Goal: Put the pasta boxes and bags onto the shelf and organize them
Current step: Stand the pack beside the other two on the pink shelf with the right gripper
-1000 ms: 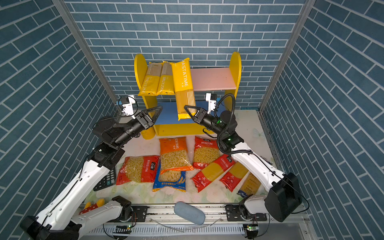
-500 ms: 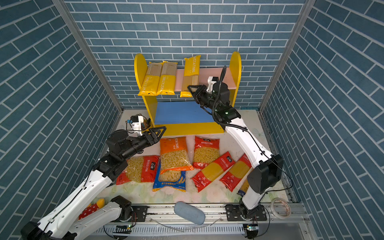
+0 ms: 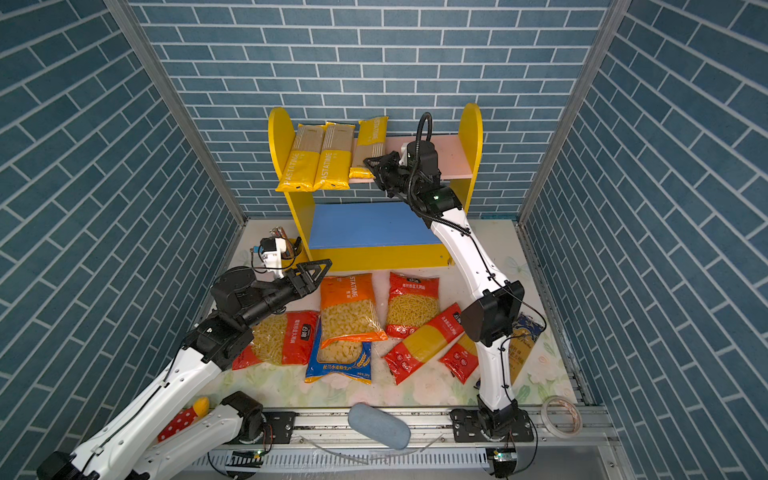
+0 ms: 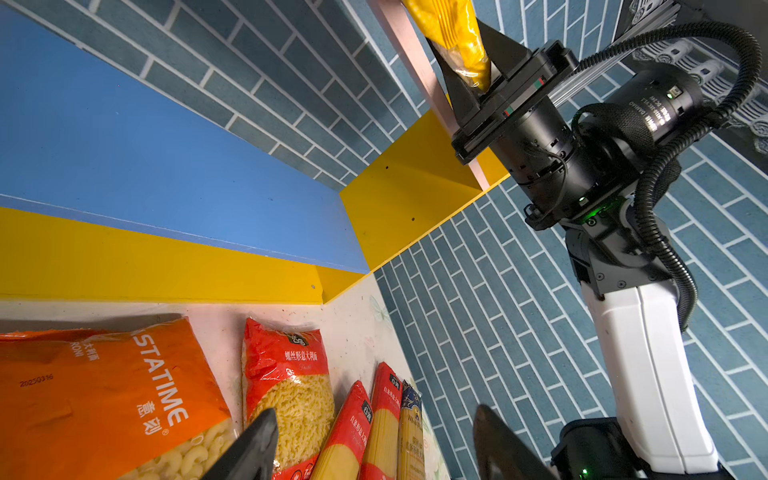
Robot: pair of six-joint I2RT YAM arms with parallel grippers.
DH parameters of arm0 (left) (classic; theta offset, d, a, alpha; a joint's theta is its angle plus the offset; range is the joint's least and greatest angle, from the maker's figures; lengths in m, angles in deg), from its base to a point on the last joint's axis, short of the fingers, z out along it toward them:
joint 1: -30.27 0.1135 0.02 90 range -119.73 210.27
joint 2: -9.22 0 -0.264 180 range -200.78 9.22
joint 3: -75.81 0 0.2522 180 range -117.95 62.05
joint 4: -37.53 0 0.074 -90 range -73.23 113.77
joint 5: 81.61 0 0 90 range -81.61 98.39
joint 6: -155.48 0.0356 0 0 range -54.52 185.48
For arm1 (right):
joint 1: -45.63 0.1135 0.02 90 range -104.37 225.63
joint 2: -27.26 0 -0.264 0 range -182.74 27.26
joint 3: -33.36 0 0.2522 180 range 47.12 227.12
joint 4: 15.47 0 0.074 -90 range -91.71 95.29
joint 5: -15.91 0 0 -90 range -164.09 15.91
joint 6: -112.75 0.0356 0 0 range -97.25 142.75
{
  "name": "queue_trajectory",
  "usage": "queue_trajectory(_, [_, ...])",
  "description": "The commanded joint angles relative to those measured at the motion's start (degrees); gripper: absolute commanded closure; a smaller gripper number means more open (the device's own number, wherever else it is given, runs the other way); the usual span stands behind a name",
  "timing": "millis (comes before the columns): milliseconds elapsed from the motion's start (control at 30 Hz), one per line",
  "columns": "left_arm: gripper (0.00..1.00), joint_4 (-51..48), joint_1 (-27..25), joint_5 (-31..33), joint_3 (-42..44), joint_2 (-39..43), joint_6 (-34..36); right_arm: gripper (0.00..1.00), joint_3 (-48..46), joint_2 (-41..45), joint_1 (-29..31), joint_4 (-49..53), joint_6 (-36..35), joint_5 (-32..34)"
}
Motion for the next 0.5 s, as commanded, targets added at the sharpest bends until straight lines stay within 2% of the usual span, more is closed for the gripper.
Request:
queue_trajectory(0, [0.25, 0.8, -0.6, 0.7, 1.3, 0.3, 0.2, 0.94, 5.5, 1.1, 0.1, -5.5, -2.9, -3.4])
queue_trajectory(133, [0.26, 1.5, -0.9, 0.7, 1.3, -0.8, 0.1, 1.00, 5.5, 0.6, 0.1, -4.7, -2.2, -6.8])
queue_trajectory(267, [0.26, 1.8, -1.5, 0.8, 0.6, -1.8, 0.2, 0.96, 5.2, 0.2, 0.2, -5.2, -1.0, -8.3])
queue_trajectory(367, [0.26, 1.5, -1.8, 1.0, -0.4, -2.1, 0.4, 0.80, 4.3, 0.9, 0.0, -4.8, -1.7, -7.6])
queue_trajectory(433, [0.26, 0.9, -2.0, 1.4, -0.9, -1.9, 0.7, 0.66, 3.5, 1.2, -0.1, -5.3, -1.9, -7.6])
queue_trajectory(467, [0.26, 0.7, -1.9, 1.5, -1.0, -1.8, 0.9, 0.63, 3.1, 1.5, 0.0, -5.2, -2.1, -7.8])
